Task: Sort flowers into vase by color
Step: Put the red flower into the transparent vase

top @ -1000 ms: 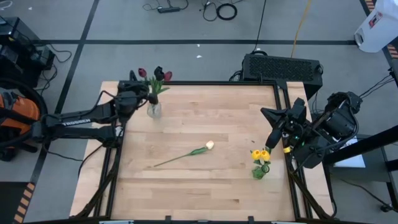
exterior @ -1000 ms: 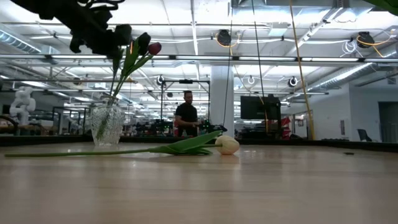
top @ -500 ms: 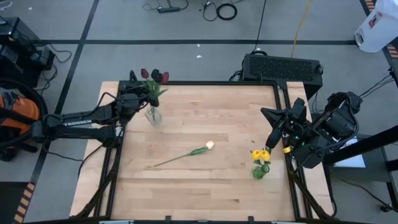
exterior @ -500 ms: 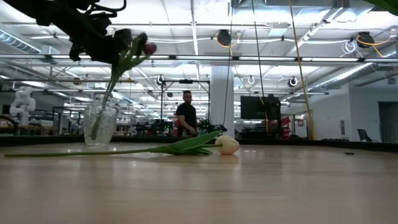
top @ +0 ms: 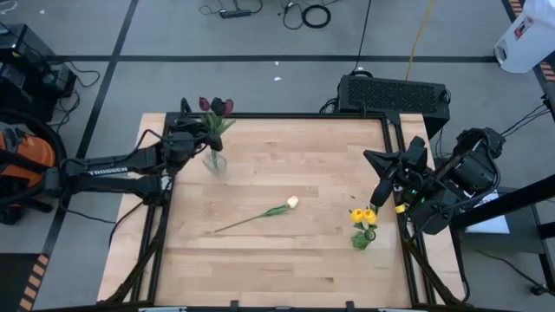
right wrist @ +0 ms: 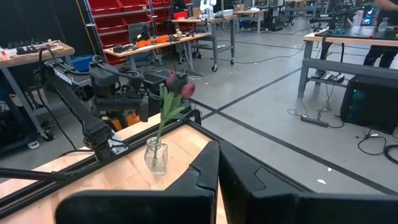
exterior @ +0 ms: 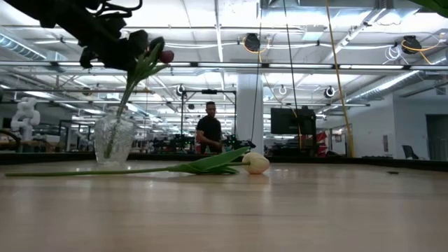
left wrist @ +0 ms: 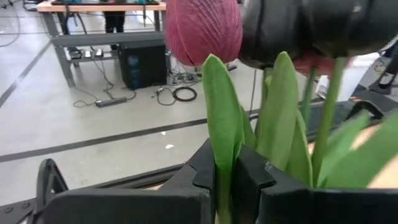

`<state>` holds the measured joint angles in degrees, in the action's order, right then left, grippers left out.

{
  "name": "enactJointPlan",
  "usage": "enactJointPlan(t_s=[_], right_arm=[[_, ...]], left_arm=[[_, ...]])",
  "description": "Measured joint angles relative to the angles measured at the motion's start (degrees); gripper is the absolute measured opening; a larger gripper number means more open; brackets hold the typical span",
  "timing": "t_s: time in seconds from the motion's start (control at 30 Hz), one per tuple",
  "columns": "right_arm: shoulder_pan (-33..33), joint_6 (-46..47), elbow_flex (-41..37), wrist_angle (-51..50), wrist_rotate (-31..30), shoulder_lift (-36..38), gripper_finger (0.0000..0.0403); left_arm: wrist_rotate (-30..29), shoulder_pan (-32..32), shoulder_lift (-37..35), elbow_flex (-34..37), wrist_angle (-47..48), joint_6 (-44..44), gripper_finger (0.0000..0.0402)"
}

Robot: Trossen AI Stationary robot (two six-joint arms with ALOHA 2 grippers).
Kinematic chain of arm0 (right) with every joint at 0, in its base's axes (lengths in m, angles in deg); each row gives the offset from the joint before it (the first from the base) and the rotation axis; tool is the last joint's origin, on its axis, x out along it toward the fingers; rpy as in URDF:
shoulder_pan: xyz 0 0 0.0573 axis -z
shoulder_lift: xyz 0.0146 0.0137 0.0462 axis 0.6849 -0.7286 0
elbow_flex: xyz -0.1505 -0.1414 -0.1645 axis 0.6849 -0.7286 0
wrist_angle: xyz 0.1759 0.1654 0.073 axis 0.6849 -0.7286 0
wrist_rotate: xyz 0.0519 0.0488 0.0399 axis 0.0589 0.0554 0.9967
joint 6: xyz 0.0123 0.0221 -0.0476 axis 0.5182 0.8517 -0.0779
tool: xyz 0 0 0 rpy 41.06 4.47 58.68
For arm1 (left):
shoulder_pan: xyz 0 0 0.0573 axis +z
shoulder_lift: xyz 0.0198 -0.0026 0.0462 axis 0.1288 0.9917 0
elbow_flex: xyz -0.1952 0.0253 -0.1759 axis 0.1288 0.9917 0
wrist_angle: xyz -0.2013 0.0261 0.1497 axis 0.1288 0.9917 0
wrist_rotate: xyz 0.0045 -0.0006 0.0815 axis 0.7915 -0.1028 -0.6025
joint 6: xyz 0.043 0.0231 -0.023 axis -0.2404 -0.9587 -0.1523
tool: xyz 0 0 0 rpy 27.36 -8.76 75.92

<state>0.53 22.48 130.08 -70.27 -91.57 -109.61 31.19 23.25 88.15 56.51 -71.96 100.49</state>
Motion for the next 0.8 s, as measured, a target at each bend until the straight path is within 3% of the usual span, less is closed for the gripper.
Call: enactJointPlan(t_s=[0.37,0.63,0.8], right_arm=[[-0.01,0.0,0.01,0.01,0.0,0.0,0.0004],[0.0,0.0,0.01,0.01,0.0,0.0,0.0004],[0.0,0.02,0.01,0.03,0.0,0.0,0.0004]], left_arm=[[0.59,-2.53,0.0,-0.04,0.11,-0.48,0.004],[1.0,-2.51,0.0,-0.04,0.33,-0.28,0.0114],[1.05,-2.51,-0.22,-0.04,0.33,-0.52,0.0132]])
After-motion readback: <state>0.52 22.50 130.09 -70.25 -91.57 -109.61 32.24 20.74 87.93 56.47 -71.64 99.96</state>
